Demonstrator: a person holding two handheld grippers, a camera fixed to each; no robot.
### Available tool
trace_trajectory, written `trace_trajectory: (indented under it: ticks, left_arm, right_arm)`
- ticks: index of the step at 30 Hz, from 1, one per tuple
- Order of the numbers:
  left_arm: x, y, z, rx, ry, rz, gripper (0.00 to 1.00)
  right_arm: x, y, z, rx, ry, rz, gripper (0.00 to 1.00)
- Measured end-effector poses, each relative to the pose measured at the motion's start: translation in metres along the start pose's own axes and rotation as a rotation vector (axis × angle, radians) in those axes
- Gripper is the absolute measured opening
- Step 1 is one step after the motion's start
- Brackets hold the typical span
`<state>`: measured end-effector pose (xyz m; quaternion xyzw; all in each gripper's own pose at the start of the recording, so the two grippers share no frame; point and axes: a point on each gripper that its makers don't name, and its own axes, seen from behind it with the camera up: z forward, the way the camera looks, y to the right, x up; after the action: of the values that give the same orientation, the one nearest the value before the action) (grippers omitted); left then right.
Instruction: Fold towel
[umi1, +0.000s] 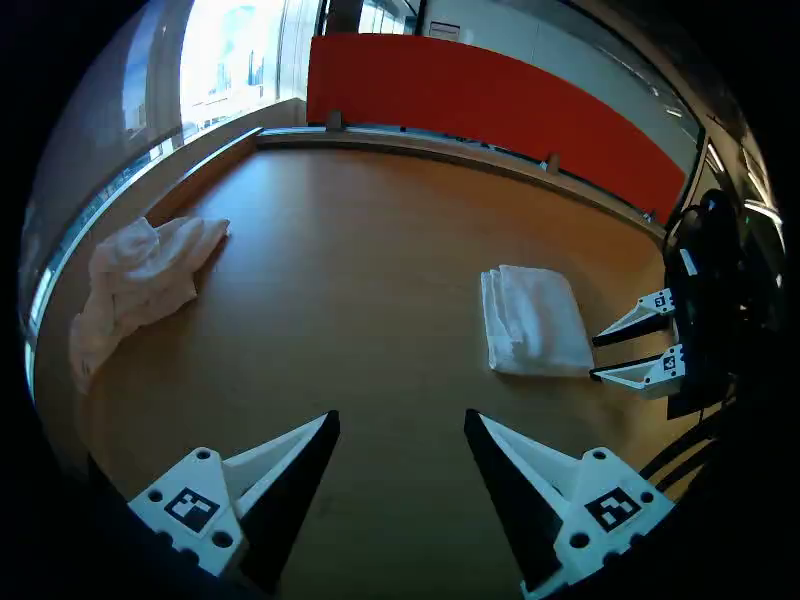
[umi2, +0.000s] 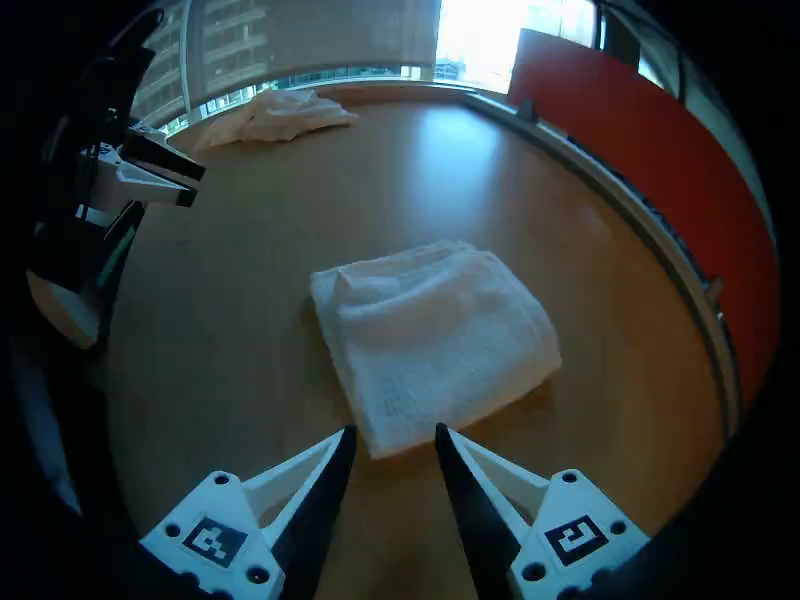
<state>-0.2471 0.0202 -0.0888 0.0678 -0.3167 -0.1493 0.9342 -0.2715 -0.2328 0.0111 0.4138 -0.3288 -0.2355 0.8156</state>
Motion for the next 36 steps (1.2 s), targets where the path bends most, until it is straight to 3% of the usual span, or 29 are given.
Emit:
trace_trajectory:
  ticks: [6,11,21,27,36]
  left_arm:
    - [-0.003,0.001,0.0,-0.001,-0.003,-0.003,0.93]
    - [-0.003,0.004,0.001,-0.005,-0.003,-0.004,0.93]
    - [-0.003,0.006,0.002,-0.013,-0.006,-0.001,0.93]
    - [-0.002,0.006,0.002,-0.014,-0.006,0.002,0.93]
    - [0.002,0.009,0.003,-0.024,-0.002,0.01,0.93]
  right_arm:
    - [-0.011,-0.008,0.005,-0.004,-0.015,0.037,0.56]
    - [-0.015,-0.009,0.01,-0.022,-0.02,0.071,0.48]
    - [-0.015,-0.007,0.013,-0.048,-0.005,0.133,0.19]
    - [-0.015,-0.005,0.013,-0.057,0.002,0.148,0.08]
    - [-0.004,0.004,0.002,-0.085,0.029,0.131,0.05]
